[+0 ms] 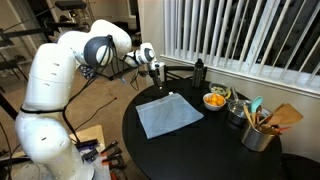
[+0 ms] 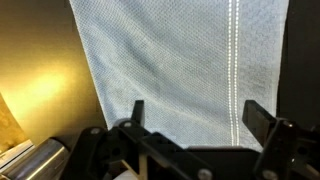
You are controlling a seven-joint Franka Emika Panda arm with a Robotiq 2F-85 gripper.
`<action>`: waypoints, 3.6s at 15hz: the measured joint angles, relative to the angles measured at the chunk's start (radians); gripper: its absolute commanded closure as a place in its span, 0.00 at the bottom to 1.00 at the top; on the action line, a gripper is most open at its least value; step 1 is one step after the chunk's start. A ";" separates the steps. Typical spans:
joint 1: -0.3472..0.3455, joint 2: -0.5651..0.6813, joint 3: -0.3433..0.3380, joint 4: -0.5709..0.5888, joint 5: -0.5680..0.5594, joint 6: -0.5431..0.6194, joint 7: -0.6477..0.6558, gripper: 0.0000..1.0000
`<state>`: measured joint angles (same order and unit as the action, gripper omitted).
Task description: Unfold the towel
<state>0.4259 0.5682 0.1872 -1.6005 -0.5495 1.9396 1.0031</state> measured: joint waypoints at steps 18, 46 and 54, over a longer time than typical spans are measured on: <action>0.125 0.309 -0.051 0.358 0.067 -0.162 -0.335 0.00; 0.194 0.483 -0.171 0.508 0.068 -0.175 -0.153 0.00; 0.197 0.483 -0.195 0.517 0.068 -0.189 -0.153 0.00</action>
<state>0.6225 1.0513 -0.0075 -1.0830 -0.4812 1.7510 0.8502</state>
